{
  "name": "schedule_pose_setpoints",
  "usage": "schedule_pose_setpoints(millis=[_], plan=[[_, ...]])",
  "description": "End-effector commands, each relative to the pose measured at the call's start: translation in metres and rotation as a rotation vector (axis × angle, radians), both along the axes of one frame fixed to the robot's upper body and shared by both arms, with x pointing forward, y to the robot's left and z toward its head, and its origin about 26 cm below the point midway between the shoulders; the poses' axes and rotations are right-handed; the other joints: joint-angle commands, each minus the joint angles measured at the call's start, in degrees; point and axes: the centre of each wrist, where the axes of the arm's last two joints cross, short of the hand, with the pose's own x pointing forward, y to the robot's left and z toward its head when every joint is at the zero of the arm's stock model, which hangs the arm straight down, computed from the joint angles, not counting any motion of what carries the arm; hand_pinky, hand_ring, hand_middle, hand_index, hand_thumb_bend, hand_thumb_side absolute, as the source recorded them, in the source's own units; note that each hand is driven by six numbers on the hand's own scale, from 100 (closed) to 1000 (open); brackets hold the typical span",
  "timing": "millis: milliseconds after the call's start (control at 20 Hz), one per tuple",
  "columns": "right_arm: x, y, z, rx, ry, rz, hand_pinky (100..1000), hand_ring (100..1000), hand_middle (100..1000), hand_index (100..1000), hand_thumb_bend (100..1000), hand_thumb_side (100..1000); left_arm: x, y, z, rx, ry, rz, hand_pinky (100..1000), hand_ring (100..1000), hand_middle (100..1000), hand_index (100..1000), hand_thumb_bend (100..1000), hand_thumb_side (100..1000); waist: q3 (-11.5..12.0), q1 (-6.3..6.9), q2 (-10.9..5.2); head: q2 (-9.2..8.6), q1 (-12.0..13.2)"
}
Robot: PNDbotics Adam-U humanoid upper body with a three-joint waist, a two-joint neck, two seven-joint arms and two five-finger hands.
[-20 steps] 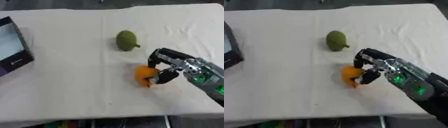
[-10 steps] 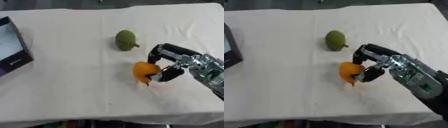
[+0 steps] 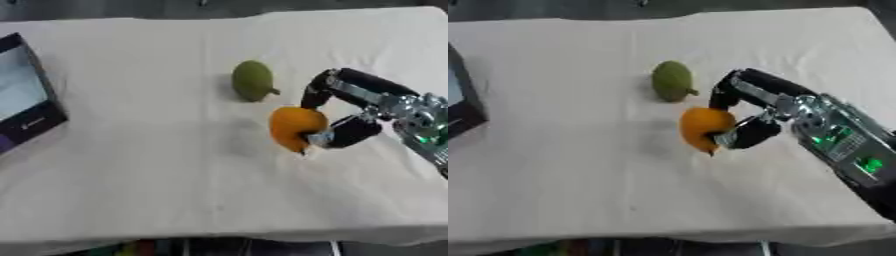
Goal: Pick up the objects with one hand, pass them to the other hand, and then place them into the box on the other side of the table.
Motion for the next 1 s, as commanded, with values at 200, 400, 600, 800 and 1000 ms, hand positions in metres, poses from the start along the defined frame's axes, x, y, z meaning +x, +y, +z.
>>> schedule_pose_setpoints(millis=[200, 400, 600, 800, 1000], plan=[[0.0, 0.001, 0.028, 0.076, -0.108, 0.012, 717, 627, 475, 535, 261, 100, -0.005, -0.013, 0.034, 0.052, -0.068, -0.085, 793, 728, 734, 787, 729, 440, 0.1, 1.02, -1.9, -0.3, 0.1], [0.001, 0.005, 0.037, 0.142, -0.153, -0.003, 710, 624, 471, 533, 253, 100, -0.007, -0.031, 0.047, 0.066, -0.082, -0.172, 793, 727, 733, 786, 727, 445, 0.3, 1.23, -2.24, -0.34, 0.0], [0.001, 0.009, 0.043, 0.2, -0.189, -0.015, 700, 621, 471, 535, 245, 100, -0.011, -0.052, 0.061, 0.09, -0.093, -0.285, 793, 729, 733, 786, 726, 447, 0.8, 1.52, -2.6, -0.44, 0.0], [0.002, 0.013, 0.045, 0.245, -0.208, -0.009, 701, 619, 471, 536, 237, 100, -0.016, -0.073, 0.073, 0.115, -0.096, -0.399, 794, 731, 734, 787, 724, 448, 1.3, 1.85, -2.82, -0.39, -0.2], [0.002, 0.017, 0.046, 0.263, -0.219, 0.004, 702, 618, 470, 536, 233, 100, -0.023, -0.097, 0.084, 0.148, -0.089, -0.523, 797, 735, 738, 791, 724, 445, 1.7, 2.06, -2.92, -0.5, -0.3]])
